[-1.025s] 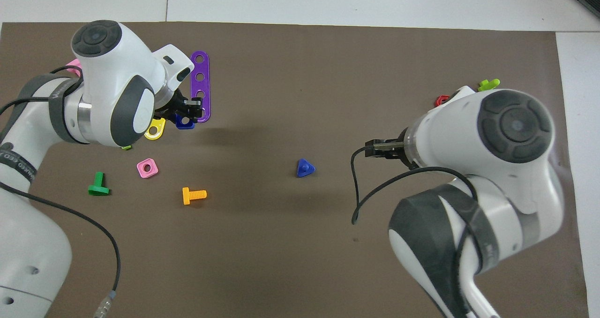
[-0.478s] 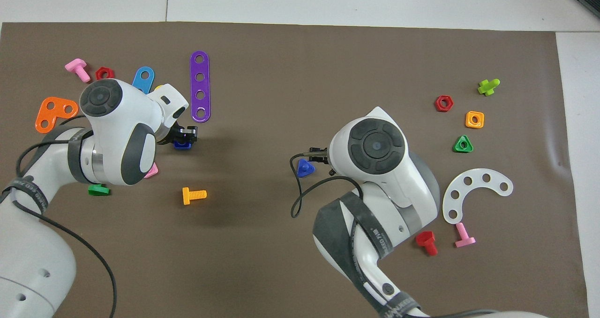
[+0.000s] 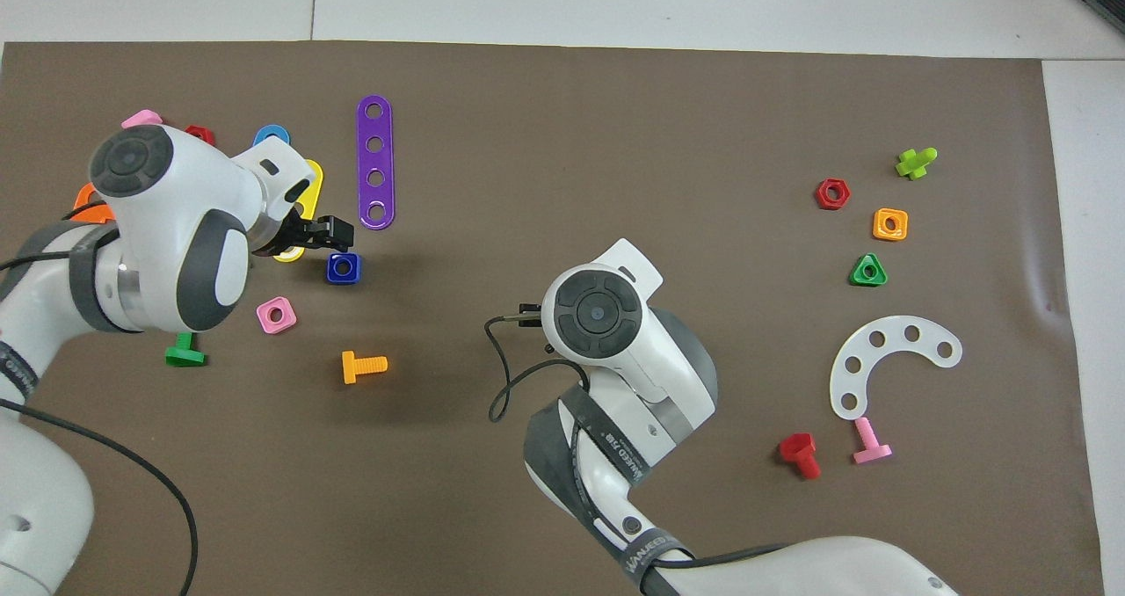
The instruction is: Unscrew and place screws in storage area
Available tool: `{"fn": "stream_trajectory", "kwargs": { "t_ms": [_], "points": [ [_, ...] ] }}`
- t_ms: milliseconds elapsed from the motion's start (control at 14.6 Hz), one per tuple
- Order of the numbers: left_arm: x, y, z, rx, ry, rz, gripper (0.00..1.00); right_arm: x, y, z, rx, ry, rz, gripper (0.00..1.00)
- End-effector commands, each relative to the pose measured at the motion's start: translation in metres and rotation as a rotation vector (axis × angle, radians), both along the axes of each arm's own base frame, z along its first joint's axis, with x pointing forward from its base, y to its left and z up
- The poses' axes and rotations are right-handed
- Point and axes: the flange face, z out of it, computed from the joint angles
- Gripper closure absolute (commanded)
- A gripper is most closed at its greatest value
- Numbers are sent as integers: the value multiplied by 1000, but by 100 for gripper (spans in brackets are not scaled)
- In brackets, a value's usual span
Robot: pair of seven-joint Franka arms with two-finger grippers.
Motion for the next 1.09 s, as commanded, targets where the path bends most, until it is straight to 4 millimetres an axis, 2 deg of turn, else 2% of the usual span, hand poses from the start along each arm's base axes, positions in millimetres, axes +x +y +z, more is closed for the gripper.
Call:
{"fn": "stream_trajectory", "kwargs": {
  "t_ms": [0, 137, 205, 273, 410, 547, 615, 683, 752, 888, 1025],
  "points": [
    [7, 59, 43, -11, 46, -22, 0, -1, -5, 0, -4, -22, 9, 32],
    [-3, 111, 61, -6, 53, -40, 0, 1, -4, -1, 16, -48, 23, 34],
    [-16, 134, 69, -16, 65, -59, 0, 1, -5, -6, 31, -65, 26, 34],
    [-29, 142, 82, -24, 75, -72, 0, 0, -4, -8, 39, -75, 29, 34],
    [-41, 154, 105, -23, 86, -53, 0, -1, -5, -11, 35, -68, 27, 34],
    [-50, 148, 132, 35, 80, -76, 0, -3, -6, -13, 31, -64, 30, 37],
    [-54, 144, 146, 42, 67, -51, 0, -3, -7, -12, 28, -61, 29, 52],
    [-58, 140, 162, 46, 50, -12, 0, -4, -7, -11, 24, -58, 28, 78],
    [-59, 129, 176, 50, 45, 8, 0, -4, -8, -11, 21, -54, 28, 100],
    [-58, 114, 206, 84, 39, 6, 0, -4, -10, -8, 23, -56, 24, 100],
    [-59, 94, 220, 123, 28, -35, 0, 1, -19, 9, 34, -75, 8, 100]
  ]
}}
